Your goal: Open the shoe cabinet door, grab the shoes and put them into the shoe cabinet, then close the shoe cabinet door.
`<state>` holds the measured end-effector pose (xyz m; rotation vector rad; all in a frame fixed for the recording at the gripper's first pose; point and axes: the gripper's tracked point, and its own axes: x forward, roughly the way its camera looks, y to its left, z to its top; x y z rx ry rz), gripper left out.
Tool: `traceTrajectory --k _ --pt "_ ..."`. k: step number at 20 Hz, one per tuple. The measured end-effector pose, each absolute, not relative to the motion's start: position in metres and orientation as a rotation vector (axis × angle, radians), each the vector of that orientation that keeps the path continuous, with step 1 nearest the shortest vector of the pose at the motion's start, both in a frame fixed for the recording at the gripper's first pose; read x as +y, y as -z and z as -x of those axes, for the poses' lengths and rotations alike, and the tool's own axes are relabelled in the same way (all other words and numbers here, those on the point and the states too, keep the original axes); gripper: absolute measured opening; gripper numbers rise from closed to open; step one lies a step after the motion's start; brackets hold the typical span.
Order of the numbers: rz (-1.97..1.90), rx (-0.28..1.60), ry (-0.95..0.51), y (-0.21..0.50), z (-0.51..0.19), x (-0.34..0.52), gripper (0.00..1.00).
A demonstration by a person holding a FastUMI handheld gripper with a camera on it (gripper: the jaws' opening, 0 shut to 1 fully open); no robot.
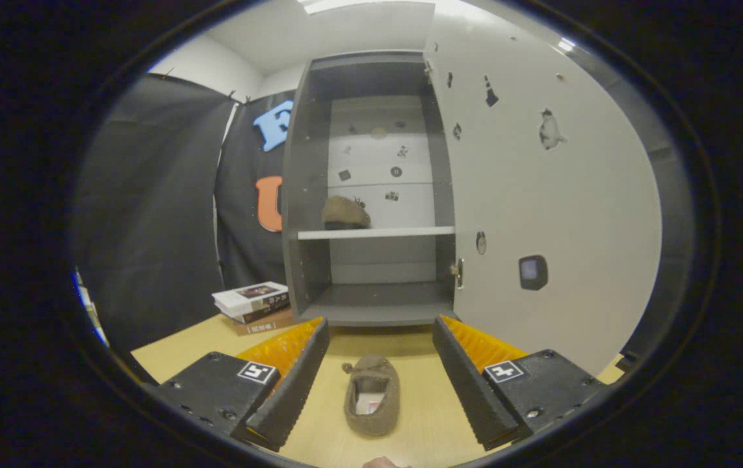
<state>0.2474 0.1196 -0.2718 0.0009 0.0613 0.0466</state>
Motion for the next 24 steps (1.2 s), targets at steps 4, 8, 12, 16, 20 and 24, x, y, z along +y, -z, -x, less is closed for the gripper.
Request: traceTrajectory --k 4,8,12,16,20,24 --pt "0.034 0.198 -0.142 0.336 -0.277 0.152 1.0" --pt "0.024 0.32 -0.123 0.382 -0.305 0.159 1.0" --pt "0.016 0.419 -0.149 0.409 -0.32 0.175 0.92" --pt "0.008 0.561 -0.134 0.442 -0.34 0.177 0.69" --pt "-0.021 0.611 -0.089 0.458 -0.367 0.169 0.49" --pt "-0.136 0.567 -0.148 0.446 -0.361 0.169 0.1"
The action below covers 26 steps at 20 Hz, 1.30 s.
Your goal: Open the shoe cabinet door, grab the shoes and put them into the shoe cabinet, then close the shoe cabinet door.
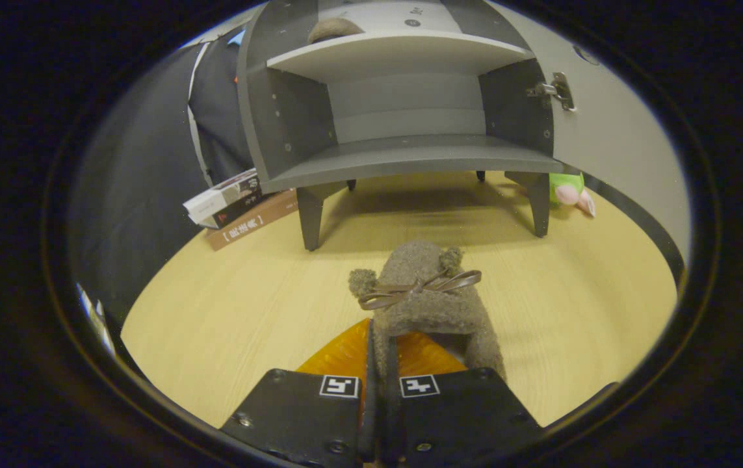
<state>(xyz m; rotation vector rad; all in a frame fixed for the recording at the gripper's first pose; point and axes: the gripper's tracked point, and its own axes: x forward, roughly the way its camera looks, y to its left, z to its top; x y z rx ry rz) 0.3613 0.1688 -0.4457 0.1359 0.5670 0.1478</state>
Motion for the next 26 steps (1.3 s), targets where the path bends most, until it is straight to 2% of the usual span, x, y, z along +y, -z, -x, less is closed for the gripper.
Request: traceTrajectory --k 9,21,26 --pt "-0.109 0.47 -0.233 0.38 -0.317 0.184 0.1" --pt "-0.102 0.283 -0.194 0.196 -0.296 0.173 0.09" --pt "-0.028 0.198 -0.174 0.103 -0.318 0.157 0.09"
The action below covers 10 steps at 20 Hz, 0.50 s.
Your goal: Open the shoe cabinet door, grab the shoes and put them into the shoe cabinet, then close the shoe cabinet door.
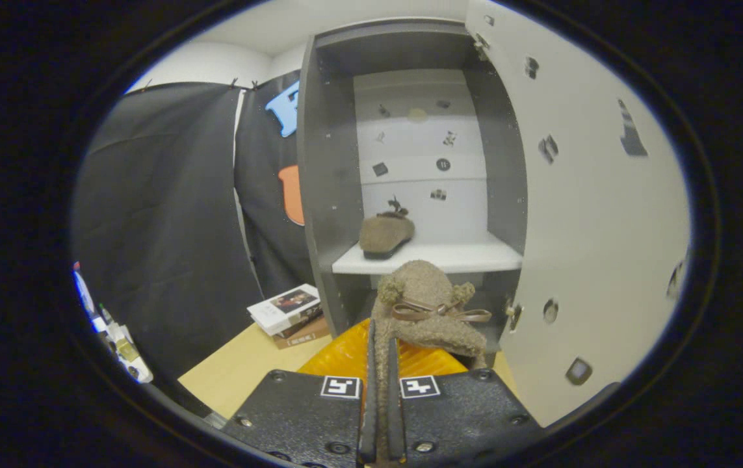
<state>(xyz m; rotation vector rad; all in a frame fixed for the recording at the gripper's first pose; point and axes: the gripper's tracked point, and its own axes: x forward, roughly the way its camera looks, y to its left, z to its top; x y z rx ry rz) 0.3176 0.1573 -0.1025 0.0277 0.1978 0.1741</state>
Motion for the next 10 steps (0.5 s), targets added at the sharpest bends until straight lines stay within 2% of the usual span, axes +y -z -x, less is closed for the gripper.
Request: traceTrajectory --k 4,10 --pt "0.012 0.134 -0.14 0.03 -0.351 0.144 0.09" --pt "0.094 0.115 -0.086 -0.02 -0.42 0.14 0.09"
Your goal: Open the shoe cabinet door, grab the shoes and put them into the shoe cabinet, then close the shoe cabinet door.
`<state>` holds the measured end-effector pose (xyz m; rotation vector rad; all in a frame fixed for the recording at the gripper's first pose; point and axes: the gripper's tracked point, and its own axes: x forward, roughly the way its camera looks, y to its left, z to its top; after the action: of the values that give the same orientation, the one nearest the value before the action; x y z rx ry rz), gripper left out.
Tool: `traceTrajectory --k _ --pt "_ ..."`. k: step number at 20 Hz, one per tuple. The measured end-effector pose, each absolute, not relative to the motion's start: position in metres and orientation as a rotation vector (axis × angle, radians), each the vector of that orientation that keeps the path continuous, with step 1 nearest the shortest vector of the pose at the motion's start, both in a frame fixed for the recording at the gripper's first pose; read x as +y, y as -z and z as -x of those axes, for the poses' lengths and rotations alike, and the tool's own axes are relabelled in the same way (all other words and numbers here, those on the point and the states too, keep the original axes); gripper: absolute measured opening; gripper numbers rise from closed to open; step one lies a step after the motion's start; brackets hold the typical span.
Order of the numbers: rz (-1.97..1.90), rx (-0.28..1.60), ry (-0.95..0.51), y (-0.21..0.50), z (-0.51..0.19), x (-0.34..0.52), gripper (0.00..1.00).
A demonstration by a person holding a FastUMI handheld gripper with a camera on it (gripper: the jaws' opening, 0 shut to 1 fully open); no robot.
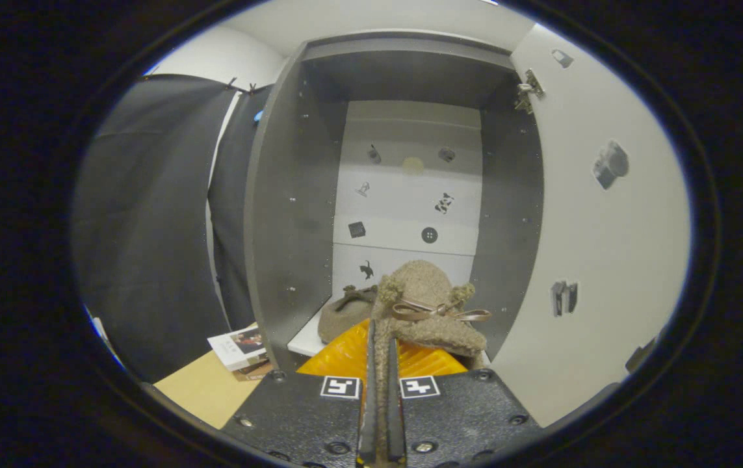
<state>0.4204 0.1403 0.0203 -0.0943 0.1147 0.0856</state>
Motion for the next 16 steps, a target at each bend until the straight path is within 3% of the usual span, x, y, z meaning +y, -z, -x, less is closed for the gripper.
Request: traceTrajectory --k 16 --pt "0.148 0.346 0.012 0.049 -0.624 0.102 0.09"
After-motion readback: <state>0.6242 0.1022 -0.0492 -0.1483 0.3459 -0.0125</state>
